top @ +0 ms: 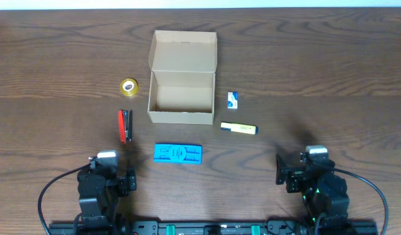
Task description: Pack container
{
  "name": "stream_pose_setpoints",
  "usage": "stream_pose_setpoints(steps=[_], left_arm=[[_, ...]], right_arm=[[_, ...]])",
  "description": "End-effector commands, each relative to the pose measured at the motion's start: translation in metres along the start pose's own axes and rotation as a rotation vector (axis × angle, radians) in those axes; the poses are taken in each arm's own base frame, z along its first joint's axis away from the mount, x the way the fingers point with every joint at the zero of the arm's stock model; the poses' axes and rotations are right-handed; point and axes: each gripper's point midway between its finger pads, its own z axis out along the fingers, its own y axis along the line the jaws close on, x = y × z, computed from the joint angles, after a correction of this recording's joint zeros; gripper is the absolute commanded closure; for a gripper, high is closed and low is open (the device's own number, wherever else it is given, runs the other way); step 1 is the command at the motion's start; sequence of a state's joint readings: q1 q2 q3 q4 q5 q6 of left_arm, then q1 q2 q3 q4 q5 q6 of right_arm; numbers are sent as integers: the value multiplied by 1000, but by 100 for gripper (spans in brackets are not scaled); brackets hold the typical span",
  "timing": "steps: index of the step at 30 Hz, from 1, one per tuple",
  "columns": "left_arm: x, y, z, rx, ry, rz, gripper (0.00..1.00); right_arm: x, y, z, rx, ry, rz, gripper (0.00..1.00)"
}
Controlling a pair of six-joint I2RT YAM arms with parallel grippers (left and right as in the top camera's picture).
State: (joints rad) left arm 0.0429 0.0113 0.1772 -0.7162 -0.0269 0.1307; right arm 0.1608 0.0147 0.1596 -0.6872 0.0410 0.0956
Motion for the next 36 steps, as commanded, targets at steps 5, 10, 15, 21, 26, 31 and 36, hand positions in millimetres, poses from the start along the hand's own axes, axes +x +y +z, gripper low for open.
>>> stream_pose_setpoints(steps=[5, 10, 15, 21, 26, 31, 36], left_arm=[[5, 0, 3, -2, 11, 0, 5], [5, 0, 3, -2, 11, 0, 4], [5, 0, 3, -2, 11, 0, 5], [5, 0, 3, -2, 11, 0, 5], [5, 0, 3, -2, 11, 0, 5], [5, 0, 3, -2, 11, -1, 5], [5, 0, 3, -2, 11, -1, 5]], right_arm=[[0, 0, 0, 0, -3, 8, 1], [0, 0, 0, 0, -3, 9, 1], [0, 0, 0, 0, -3, 9, 1], [0, 0, 0, 0, -3, 9, 1], [0, 0, 0, 0, -3, 8, 1], [-1, 0, 0, -1, -8, 10, 1], [-15, 5, -4, -28, -30, 47, 1]])
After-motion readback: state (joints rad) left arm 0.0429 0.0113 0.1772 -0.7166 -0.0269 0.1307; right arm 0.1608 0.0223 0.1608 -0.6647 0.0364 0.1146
